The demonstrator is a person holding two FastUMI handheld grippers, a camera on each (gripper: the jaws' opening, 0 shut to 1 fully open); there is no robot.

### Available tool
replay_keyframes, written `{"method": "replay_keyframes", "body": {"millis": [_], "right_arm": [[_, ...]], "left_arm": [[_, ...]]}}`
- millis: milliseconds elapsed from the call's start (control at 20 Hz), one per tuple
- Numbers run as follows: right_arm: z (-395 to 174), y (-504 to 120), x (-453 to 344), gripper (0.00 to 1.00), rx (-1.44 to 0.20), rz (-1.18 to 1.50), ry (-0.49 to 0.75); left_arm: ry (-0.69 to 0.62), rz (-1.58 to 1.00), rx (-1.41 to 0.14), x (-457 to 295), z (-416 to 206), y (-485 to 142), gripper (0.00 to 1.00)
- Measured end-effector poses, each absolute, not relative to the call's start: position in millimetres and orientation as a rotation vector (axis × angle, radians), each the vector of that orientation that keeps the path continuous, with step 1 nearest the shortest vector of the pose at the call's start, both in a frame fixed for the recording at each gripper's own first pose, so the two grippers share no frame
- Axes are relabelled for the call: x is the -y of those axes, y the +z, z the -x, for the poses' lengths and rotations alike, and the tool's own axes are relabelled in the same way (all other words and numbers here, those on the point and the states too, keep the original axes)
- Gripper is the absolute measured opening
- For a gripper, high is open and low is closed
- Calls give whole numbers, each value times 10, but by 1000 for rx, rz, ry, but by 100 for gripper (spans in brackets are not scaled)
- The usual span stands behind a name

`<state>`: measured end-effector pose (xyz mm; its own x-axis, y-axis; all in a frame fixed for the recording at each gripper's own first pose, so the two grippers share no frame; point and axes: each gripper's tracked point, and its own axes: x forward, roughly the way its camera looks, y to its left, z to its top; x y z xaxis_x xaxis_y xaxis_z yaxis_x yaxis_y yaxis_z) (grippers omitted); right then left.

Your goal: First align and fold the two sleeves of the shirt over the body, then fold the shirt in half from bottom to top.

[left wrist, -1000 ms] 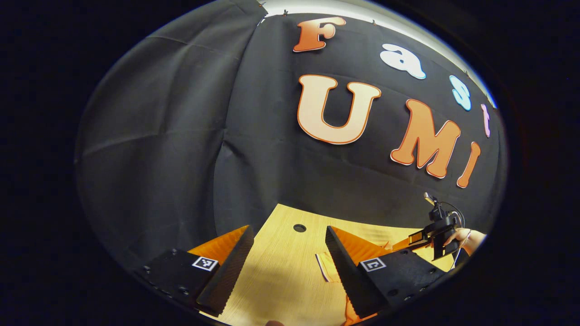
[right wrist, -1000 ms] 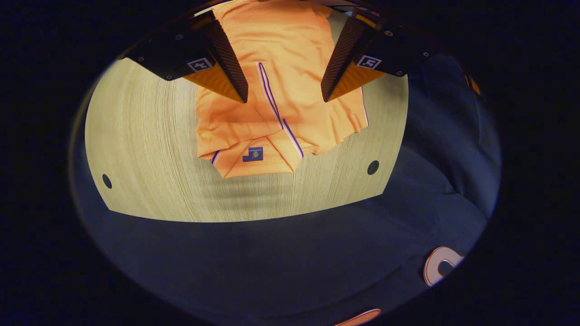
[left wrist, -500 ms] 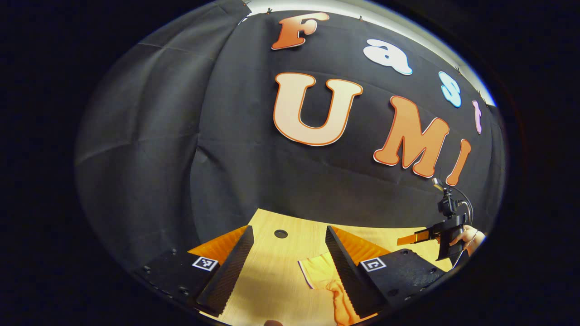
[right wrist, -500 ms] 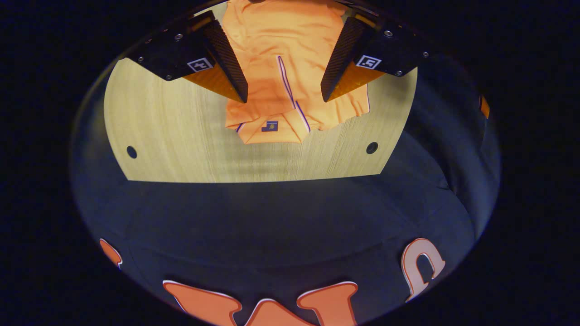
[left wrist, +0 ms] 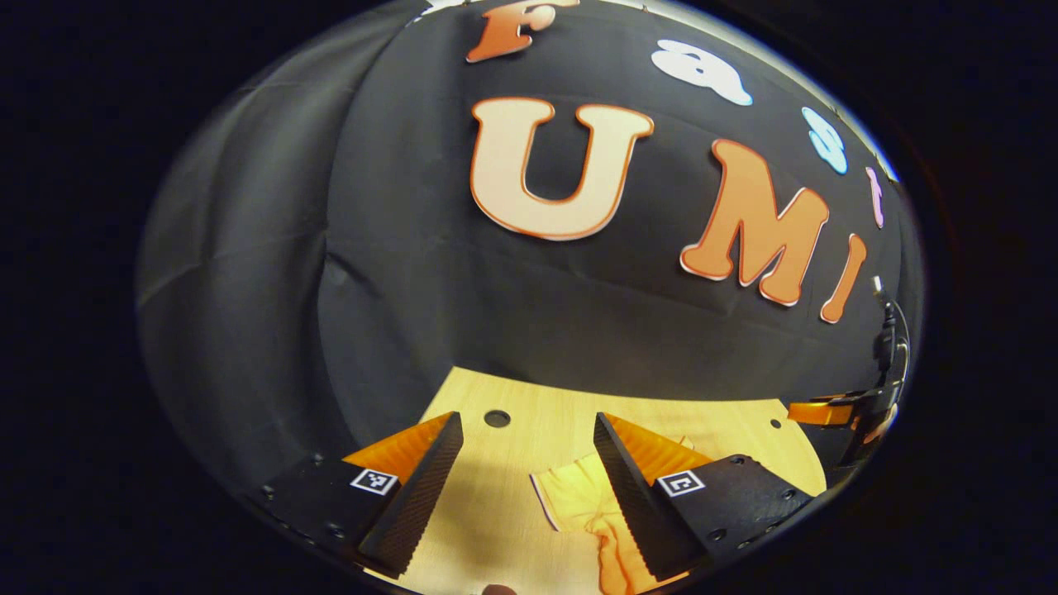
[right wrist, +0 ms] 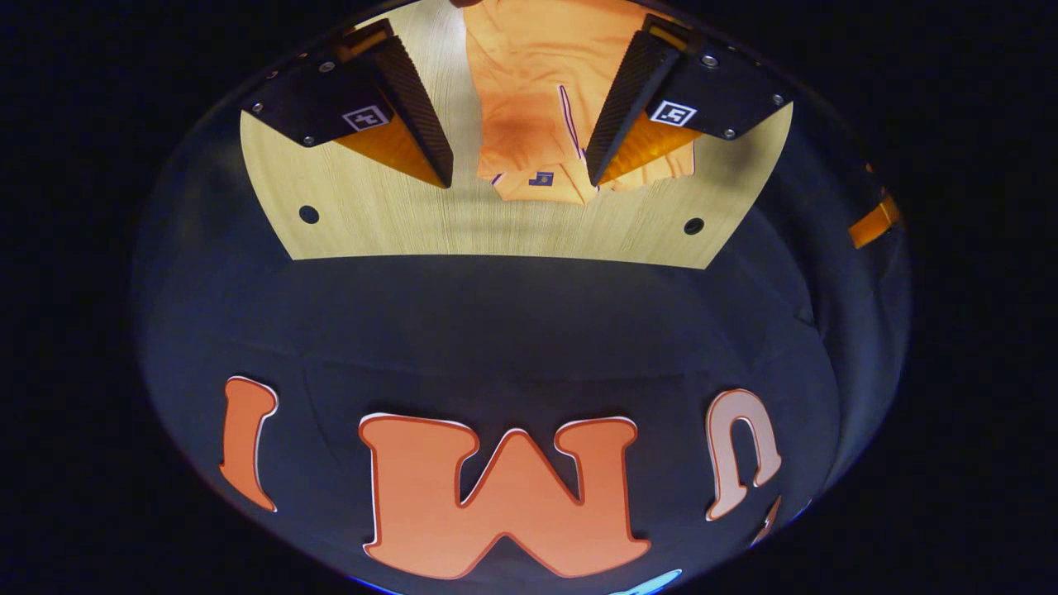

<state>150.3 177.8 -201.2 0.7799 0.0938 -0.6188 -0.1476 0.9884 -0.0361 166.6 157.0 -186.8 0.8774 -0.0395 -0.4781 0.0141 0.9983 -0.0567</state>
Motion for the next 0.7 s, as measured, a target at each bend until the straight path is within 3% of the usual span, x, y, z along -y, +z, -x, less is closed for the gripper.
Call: {"method": "replay_keyframes", "body": {"millis": [350, 700], "right_arm": [[-1061, -1570, -1739, 99, -597, 37, 229], [-752, -1533, -1123, 99, -597, 36, 196]], "left_arm": [[-42, 160, -855, -1282, -1956, -3287, 99], [29, 98, -1103, -1204, -1974, -4270, 99]]}}
